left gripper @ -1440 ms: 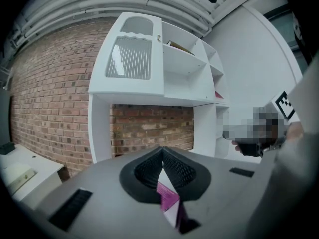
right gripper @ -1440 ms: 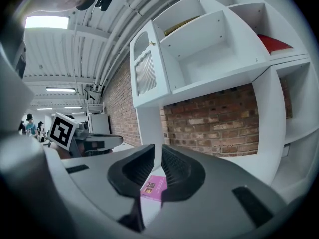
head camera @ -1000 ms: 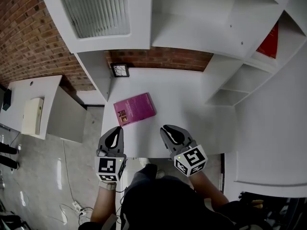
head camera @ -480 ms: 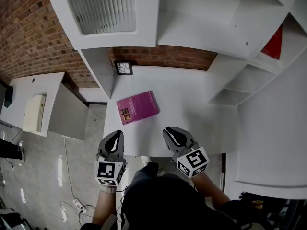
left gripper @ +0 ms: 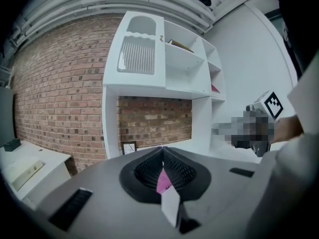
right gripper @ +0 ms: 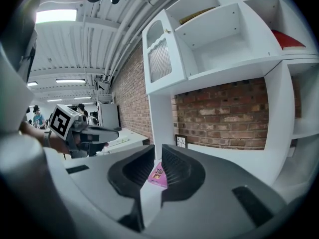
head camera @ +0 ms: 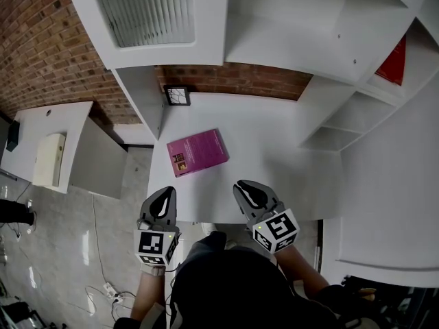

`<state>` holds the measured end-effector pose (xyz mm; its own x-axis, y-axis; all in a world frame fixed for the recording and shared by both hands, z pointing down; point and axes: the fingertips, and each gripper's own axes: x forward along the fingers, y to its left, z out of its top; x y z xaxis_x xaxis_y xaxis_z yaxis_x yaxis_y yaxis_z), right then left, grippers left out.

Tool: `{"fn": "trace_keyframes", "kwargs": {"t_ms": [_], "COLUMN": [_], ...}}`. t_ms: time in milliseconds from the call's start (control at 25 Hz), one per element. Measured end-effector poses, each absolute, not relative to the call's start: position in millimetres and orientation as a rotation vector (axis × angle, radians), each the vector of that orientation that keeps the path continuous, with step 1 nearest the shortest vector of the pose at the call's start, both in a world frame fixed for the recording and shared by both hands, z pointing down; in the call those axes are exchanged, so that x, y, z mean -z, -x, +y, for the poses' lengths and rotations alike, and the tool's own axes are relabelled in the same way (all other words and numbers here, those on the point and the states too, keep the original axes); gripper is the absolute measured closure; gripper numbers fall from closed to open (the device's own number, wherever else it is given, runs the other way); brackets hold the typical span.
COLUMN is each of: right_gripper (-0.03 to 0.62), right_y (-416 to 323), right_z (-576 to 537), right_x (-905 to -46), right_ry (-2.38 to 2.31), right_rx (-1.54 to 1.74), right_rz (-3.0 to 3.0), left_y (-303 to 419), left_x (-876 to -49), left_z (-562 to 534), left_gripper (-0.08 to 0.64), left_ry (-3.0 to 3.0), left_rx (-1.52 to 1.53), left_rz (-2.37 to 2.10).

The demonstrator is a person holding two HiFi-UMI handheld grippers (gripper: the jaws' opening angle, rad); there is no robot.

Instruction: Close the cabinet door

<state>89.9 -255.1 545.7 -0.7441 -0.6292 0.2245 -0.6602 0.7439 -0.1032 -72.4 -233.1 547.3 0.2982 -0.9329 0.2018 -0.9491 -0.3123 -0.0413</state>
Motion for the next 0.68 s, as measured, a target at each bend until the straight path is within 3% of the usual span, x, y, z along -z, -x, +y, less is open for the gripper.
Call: {"fn": "trace_keyframes", "kwargs": {"t_ms": [680], "right_gripper": [0.540], "right_y": [-95], "right_z": [-263], "right_x": [-549], "right_ry": [-1.053], "right_rx": [-0.290], "right_rz": [-2.759], "left_y": [73], "left_x": [-547], "left_z": [-245], "left_gripper": [0.551], "left_ry": [-2.462], "left_rx": [-0.311], "left_rz": [-1.799]}}
